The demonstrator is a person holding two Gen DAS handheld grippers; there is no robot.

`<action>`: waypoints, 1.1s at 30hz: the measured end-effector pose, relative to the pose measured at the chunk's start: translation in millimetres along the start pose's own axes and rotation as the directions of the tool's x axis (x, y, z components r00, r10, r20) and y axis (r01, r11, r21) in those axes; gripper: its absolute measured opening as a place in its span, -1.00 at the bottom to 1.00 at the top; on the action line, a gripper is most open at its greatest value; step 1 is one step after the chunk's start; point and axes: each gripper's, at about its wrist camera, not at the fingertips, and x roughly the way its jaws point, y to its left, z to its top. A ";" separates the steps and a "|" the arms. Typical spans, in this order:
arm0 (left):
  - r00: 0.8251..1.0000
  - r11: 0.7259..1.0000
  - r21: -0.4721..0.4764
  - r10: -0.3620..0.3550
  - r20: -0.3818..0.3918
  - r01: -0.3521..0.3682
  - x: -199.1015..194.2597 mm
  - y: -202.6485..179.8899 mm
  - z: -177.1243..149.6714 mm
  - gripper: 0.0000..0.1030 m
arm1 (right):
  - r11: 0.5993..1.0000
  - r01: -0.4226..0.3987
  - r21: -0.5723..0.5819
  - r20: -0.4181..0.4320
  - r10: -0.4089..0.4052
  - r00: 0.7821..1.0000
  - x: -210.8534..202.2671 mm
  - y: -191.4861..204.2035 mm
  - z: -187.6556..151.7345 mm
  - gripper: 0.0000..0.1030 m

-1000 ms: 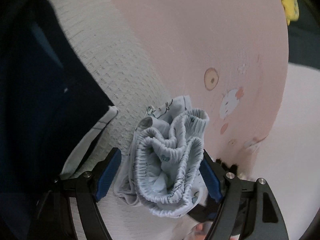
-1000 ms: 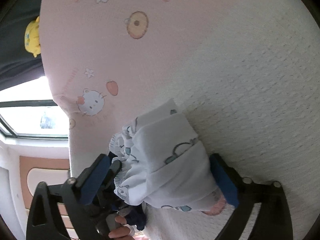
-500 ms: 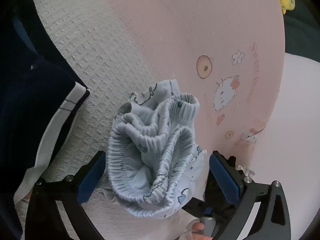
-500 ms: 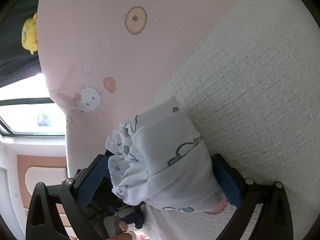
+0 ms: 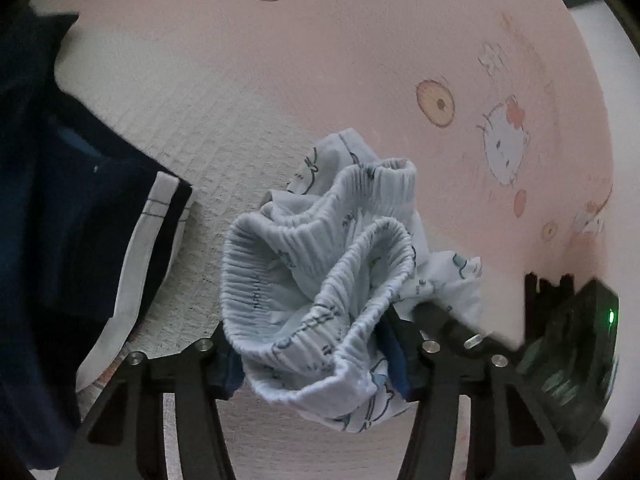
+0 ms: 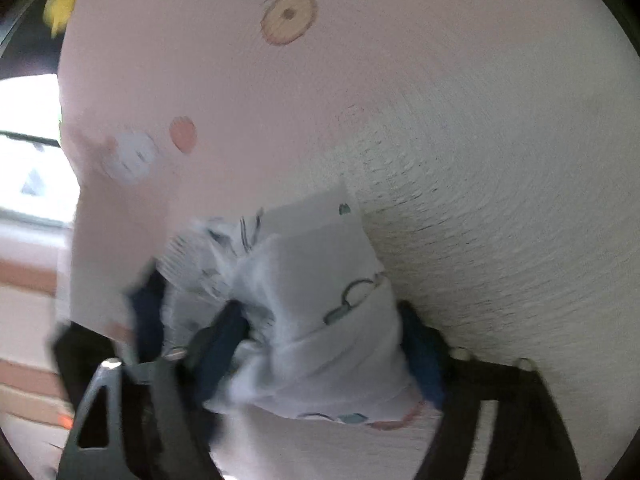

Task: Fold clothes
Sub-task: 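Lift the folded pants bundle with both grippers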

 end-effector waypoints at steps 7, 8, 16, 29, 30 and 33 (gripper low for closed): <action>1.000 0.999 -0.033 -0.028 0.008 0.028 -4.1 -1.2 -0.2 -0.16 | 0.988 0.085 -0.129 0.062 -0.077 0.995 -0.8 21.1 -7.2 -0.02; 0.999 0.998 -0.052 -0.044 0.013 0.045 -5.1 -0.4 -1.0 -0.19 | 0.989 0.075 -0.126 0.065 -0.067 0.996 -2.2 21.3 -6.3 -0.07; 0.991 0.991 -0.054 -0.121 0.052 0.124 -22.5 -12.4 -7.9 -0.41 | 0.992 0.024 -0.124 0.081 -0.014 0.997 -16.6 27.2 -1.0 -0.20; 0.981 0.979 0.082 -0.181 -0.064 0.186 -20.9 -46.9 -41.1 -0.42 | 0.998 0.058 -0.019 0.111 -0.055 0.992 -74.4 -8.6 -10.7 -0.26; 0.983 0.980 0.098 -0.169 -0.073 0.176 -16.8 -50.1 -44.3 -0.42 | 0.999 0.054 0.010 0.101 -0.054 0.993 -75.8 -17.7 -11.5 -0.26; 0.989 0.979 0.150 -0.123 -0.084 0.135 -2.8 -63.3 -50.9 -0.42 | 0.993 0.013 0.114 0.050 -0.019 0.999 -78.3 -52.7 -11.3 -0.26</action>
